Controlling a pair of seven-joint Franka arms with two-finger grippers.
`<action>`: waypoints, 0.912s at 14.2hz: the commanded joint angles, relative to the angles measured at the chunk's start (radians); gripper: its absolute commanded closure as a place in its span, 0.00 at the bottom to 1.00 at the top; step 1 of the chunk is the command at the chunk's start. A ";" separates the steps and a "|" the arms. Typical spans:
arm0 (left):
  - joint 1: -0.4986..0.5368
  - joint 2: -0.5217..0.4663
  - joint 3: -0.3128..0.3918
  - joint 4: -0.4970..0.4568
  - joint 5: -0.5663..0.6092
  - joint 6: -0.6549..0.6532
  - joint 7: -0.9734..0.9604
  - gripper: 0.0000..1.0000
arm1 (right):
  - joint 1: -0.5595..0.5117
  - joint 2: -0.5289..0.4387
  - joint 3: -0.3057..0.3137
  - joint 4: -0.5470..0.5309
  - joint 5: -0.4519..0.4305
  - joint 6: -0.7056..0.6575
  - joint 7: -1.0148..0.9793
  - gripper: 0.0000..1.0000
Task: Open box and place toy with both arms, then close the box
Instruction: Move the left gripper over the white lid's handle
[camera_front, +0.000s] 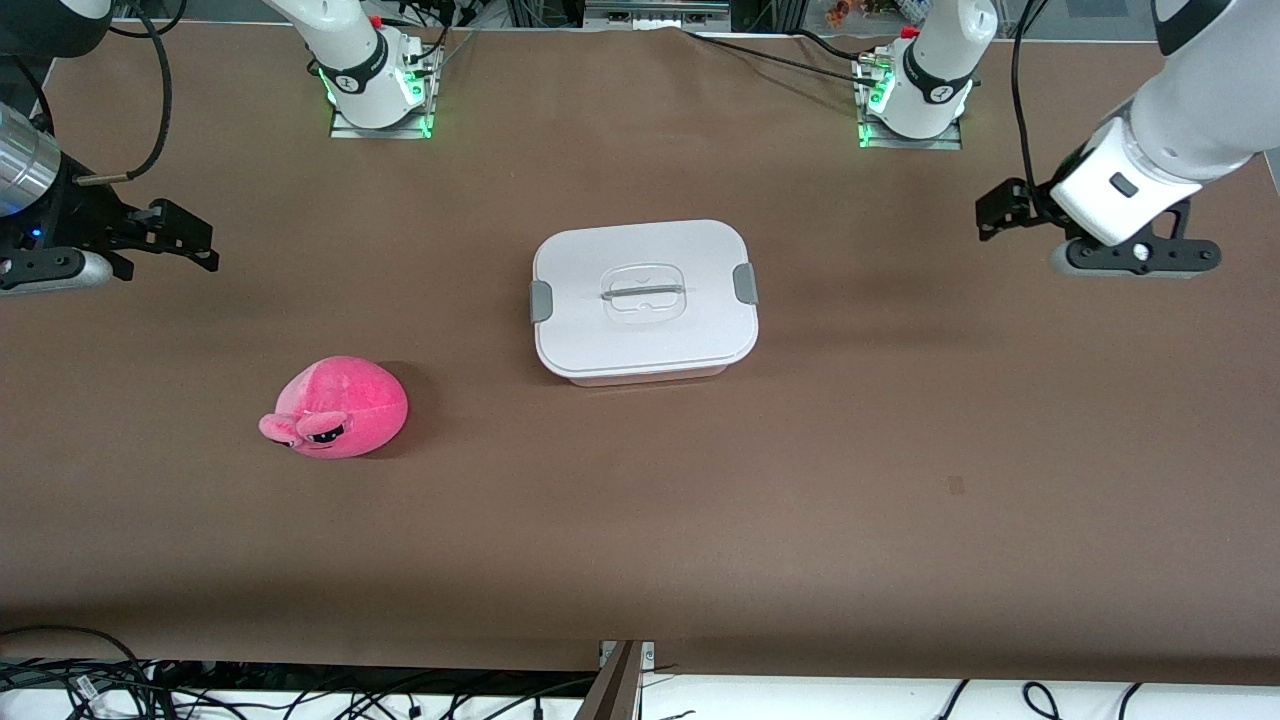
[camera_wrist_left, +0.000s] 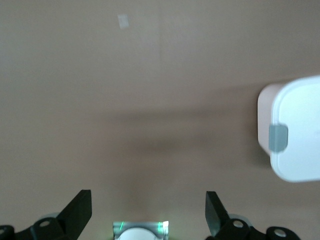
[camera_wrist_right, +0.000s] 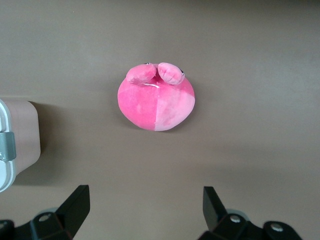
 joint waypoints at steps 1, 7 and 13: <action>-0.008 0.037 -0.115 0.031 -0.007 -0.043 0.070 0.00 | -0.010 0.012 0.006 0.033 -0.013 -0.025 -0.003 0.00; -0.011 0.175 -0.405 0.034 0.005 0.164 0.177 0.00 | -0.007 0.021 0.007 0.033 -0.013 -0.020 -0.003 0.00; -0.055 0.397 -0.493 0.019 0.024 0.528 0.484 0.00 | -0.009 0.020 0.006 0.045 -0.033 -0.027 -0.003 0.00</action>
